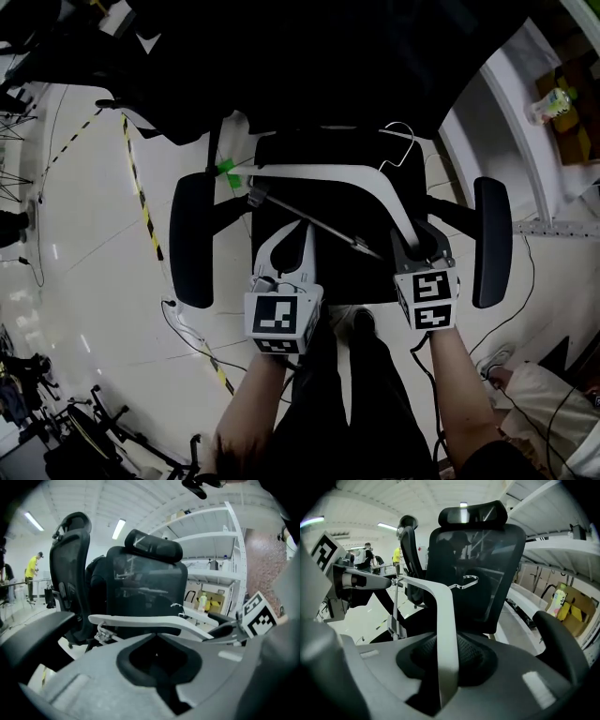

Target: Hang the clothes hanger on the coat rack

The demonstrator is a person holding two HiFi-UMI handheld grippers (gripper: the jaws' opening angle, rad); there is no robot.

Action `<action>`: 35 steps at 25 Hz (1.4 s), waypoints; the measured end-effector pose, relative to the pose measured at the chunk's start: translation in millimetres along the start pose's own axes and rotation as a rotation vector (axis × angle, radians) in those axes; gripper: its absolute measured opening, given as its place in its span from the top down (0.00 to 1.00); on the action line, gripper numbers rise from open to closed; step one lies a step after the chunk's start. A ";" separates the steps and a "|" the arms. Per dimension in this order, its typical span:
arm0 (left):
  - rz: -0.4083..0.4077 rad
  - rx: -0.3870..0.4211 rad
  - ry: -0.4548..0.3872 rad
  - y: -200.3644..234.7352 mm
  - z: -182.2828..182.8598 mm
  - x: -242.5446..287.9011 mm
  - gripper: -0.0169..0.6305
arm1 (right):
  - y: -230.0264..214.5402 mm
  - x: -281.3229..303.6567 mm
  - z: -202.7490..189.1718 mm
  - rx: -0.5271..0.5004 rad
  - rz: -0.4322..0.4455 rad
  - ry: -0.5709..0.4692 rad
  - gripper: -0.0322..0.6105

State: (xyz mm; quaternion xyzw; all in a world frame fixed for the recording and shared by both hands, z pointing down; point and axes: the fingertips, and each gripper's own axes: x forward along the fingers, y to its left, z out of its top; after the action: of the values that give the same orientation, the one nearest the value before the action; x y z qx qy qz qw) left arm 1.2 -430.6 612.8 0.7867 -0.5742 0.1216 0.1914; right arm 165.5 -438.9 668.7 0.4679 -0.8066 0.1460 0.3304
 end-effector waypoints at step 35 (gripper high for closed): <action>0.630 0.009 -0.380 52.7 175.2 -376.4 0.97 | 233.6 -180.7 248.4 -0.482 0.632 -0.453 0.77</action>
State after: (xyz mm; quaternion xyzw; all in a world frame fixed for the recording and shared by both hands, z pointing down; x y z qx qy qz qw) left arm -170.9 -199.5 309.4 0.5806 -0.8131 0.0287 0.0308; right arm -69.7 -333.8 381.3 0.1287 -0.9727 -0.0581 0.1841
